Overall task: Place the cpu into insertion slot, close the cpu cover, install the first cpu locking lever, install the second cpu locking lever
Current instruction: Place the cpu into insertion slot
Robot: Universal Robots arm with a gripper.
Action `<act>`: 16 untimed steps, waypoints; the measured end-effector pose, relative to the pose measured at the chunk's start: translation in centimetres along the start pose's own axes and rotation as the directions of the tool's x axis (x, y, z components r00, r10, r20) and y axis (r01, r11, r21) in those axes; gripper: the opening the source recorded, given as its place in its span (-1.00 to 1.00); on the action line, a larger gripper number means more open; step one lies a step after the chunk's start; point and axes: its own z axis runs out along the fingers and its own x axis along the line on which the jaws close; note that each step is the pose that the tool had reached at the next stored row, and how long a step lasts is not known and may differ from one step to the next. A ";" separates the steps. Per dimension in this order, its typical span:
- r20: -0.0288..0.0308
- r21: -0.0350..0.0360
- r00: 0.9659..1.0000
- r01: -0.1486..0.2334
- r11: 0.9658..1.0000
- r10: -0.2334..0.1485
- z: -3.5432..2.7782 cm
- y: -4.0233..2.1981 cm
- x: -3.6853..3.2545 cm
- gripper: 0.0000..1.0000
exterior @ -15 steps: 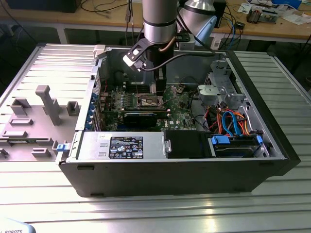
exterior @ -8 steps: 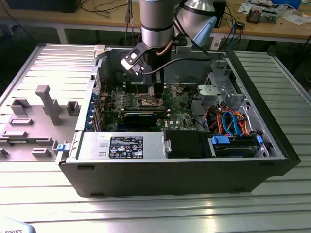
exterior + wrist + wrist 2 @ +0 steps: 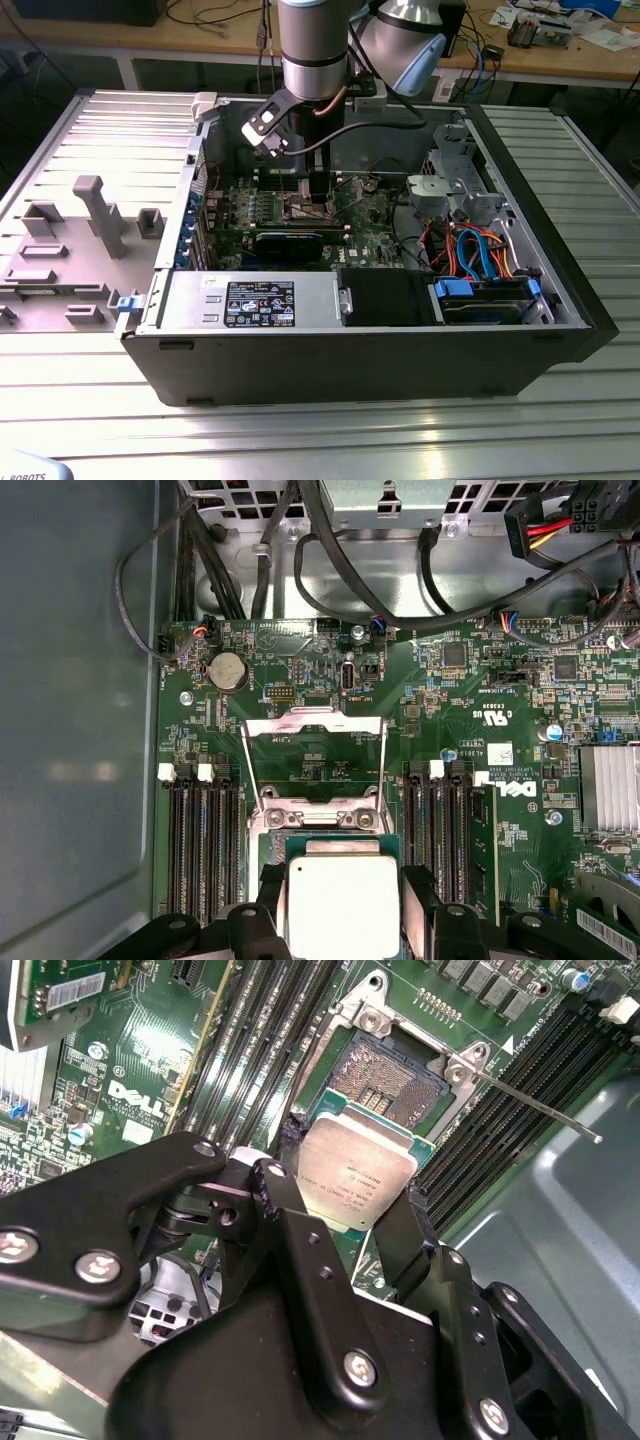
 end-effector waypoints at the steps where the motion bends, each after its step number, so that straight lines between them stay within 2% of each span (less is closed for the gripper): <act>1: 0.000 0.000 1.000 0.000 1.000 0.000 0.00 0.00 0.00 0.08; 16: 0.000 -0.001 1.000 0.000 1.000 0.000 0.07 0.00 0.00 0.08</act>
